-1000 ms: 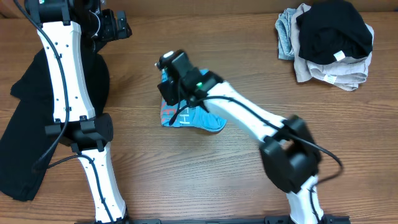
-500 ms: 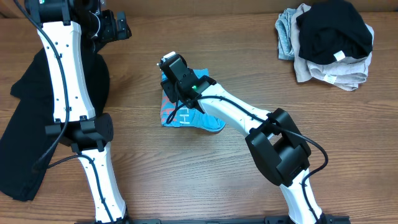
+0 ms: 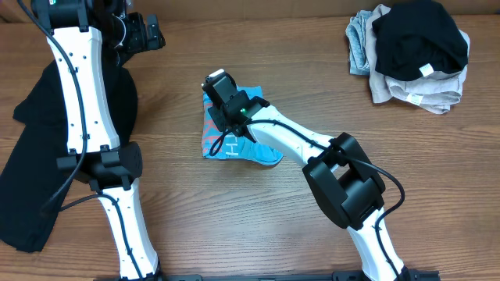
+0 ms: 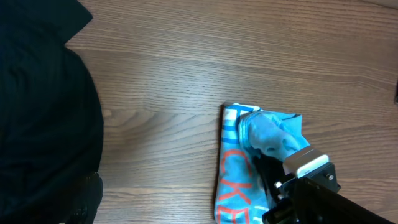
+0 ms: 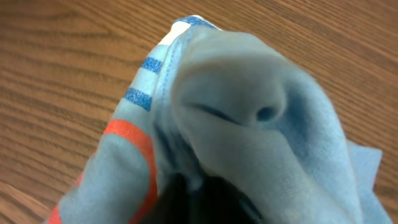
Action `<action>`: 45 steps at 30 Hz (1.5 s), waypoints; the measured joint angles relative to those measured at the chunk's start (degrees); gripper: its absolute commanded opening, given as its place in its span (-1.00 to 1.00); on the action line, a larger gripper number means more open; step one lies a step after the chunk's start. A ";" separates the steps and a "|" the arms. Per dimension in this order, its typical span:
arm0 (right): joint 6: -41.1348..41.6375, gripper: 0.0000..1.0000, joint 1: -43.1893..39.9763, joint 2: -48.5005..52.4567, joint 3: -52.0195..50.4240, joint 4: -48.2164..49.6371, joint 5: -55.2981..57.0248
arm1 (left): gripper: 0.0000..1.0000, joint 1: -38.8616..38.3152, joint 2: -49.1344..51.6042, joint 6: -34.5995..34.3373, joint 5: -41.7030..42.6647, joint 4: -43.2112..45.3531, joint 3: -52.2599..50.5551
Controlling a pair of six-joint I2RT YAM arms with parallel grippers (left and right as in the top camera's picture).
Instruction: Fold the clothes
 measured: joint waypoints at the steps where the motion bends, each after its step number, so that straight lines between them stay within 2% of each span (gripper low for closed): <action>1: 0.15 -0.80 -0.02 0.00 0.00 -0.04 0.24 | 1.00 0.00 0.00 0.00 0.00 0.00 0.00; 12: 0.24 -0.85 -2.23 -1.44 5.53 -6.56 1.53 | 1.00 0.00 0.00 0.00 0.00 0.00 0.00; 21: 2.10 -0.81 -12.17 -4.17 8.52 -10.64 -6.64 | 1.00 -0.02 0.00 0.00 0.00 0.00 0.00; 22: 2.64 -0.74 -13.73 -4.17 8.52 -11.30 -8.63 | 1.00 -0.02 0.00 0.00 0.00 0.00 0.00; 24: 3.93 -0.36 -16.65 -4.17 8.52 -12.50 -12.48 | 1.00 -0.02 0.00 0.00 -0.02 0.00 0.00; 27: 5.29 -0.12 -20.20 -4.17 8.55 -14.80 -17.18 | 0.99 -0.02 0.00 0.00 0.00 0.00 0.00; 30: 6.21 0.02 -23.67 -4.17 8.57 -18.18 -22.45 | 0.99 -0.02 0.00 0.00 0.00 0.00 0.00; 37: 7.74 0.19 -30.03 -4.17 8.59 -29.79 -33.03 | 1.00 -0.02 0.00 0.00 0.00 0.00 0.00; 45: 7.65 0.23 -26.60 -4.17 8.59 -36.20 -36.09 | 1.00 -0.02 0.00 0.00 -0.02 0.00 0.00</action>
